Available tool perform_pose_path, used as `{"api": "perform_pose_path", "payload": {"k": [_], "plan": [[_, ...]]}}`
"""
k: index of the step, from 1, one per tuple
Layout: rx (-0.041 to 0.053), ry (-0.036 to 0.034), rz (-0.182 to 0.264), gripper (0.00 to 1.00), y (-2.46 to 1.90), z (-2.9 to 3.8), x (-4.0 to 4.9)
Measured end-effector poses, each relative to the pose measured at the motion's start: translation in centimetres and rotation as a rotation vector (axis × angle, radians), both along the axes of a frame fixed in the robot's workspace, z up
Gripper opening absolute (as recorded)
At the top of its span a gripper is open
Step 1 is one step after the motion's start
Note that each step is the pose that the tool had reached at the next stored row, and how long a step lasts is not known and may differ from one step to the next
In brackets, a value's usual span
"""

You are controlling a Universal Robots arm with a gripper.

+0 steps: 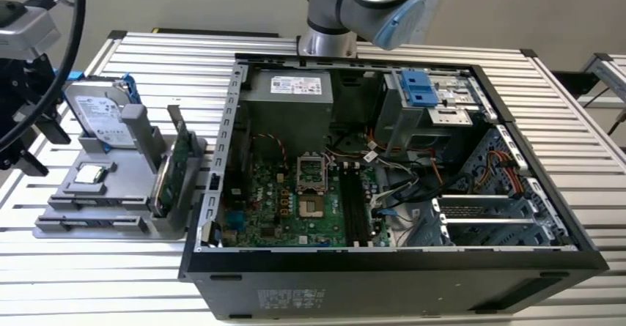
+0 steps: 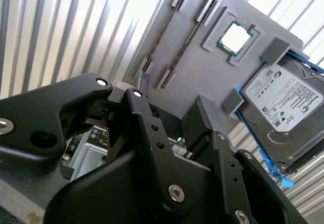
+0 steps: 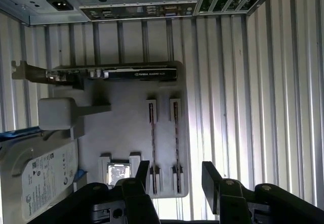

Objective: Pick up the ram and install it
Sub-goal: 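Pick up the ram and move it above insertion slot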

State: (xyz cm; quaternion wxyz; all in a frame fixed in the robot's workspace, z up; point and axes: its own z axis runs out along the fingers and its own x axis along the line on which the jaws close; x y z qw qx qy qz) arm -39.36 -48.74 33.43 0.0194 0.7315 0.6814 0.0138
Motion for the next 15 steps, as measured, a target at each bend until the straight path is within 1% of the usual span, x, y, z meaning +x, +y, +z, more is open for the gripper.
{"api": "perform_pose_path", "payload": {"k": [10, 15], "plan": [[0.0001, -0.0001, 0.000, 1.00, 0.00, -0.28, 0.00], [0.0000, 0.0000, 0.000, 1.00, 0.00, -0.62, 0.00]]}}
